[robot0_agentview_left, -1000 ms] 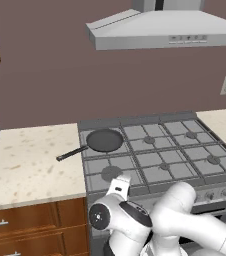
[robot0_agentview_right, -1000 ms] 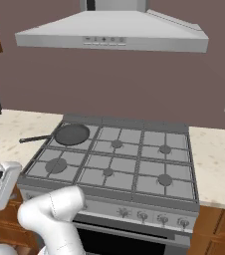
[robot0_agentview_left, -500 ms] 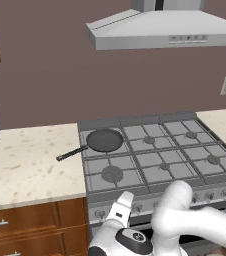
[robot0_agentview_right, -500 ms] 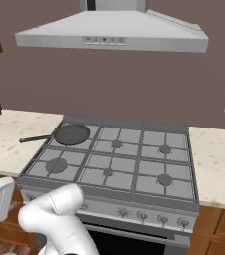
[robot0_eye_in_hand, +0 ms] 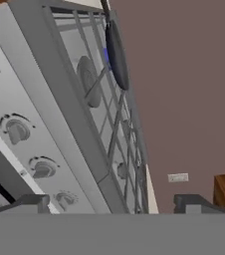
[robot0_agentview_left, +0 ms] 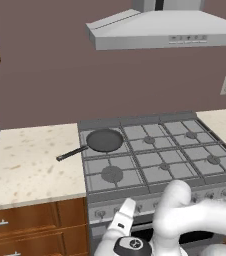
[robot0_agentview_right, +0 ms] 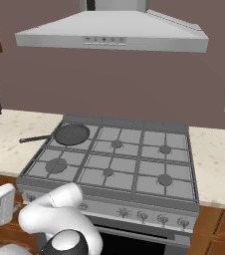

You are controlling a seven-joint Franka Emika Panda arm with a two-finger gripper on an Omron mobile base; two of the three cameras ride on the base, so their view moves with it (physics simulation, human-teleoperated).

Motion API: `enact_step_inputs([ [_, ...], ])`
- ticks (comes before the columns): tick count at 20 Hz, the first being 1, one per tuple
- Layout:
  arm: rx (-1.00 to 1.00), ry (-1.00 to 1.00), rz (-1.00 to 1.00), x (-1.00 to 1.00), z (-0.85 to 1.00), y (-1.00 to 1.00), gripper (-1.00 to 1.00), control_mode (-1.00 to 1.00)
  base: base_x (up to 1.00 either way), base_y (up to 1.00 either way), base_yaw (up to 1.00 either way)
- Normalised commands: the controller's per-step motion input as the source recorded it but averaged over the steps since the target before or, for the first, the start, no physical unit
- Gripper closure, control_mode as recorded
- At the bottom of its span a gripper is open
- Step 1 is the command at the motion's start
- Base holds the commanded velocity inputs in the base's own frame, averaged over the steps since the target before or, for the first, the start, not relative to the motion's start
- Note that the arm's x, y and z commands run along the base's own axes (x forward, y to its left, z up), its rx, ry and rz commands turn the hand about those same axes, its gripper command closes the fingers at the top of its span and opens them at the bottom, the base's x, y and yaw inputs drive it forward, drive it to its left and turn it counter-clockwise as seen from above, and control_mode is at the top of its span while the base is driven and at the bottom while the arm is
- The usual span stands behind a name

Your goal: Turn off the rear left burner of the stove.

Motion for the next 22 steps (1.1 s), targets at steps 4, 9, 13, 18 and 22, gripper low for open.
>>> enact_step_inputs([
  [4,0.0,-0.05,-0.06,0.0,-0.13,0.03,-1.0,-1.0,0.0,0.0,0.0],
  [9,0.01,-0.05,-0.07,0.03,-0.21,0.0,-1.0,-1.0,0.0,0.0,0.0],
  [13,0.0,-0.06,-0.02,0.21,-0.18,0.0,-1.0,-1.0,0.0,0.0,0.0],
  [18,0.0,-0.02,0.0,0.32,-0.21,0.0,-1.0,-1.0,0.0,0.0,0.0],
  [22,0.0,0.0,0.0,0.23,-0.28,0.0,-1.0,-1.0,0.0,0.0,0.0],
])
